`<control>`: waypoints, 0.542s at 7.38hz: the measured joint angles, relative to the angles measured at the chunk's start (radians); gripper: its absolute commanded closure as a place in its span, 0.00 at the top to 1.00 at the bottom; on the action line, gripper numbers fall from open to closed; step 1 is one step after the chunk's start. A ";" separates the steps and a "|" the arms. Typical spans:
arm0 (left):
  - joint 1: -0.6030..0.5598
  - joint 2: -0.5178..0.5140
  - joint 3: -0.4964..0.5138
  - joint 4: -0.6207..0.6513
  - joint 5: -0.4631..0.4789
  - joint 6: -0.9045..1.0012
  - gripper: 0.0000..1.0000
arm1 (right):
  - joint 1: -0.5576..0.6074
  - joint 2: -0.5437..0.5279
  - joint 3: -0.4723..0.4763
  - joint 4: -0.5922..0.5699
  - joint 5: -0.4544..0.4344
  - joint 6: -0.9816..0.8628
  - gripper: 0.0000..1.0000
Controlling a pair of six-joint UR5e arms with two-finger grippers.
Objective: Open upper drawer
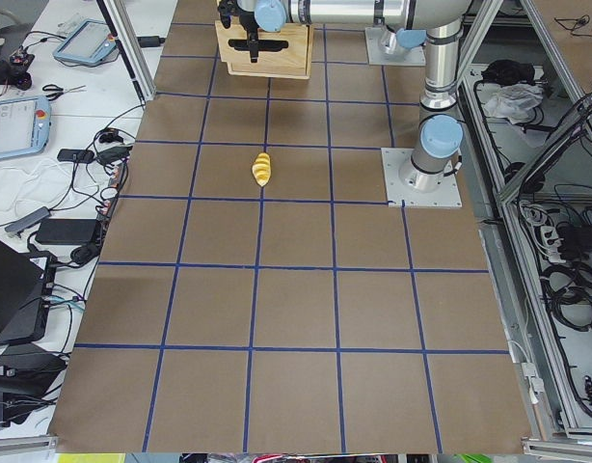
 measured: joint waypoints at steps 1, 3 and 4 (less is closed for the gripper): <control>0.005 0.018 0.005 -0.029 0.003 -0.003 1.00 | 0.000 0.000 0.000 0.000 0.000 0.000 1.00; 0.086 0.055 0.028 -0.095 0.024 0.043 1.00 | 0.000 0.000 -0.001 0.000 0.000 0.000 1.00; 0.147 0.075 0.034 -0.110 0.039 0.126 1.00 | 0.000 0.000 -0.001 0.000 0.000 0.000 1.00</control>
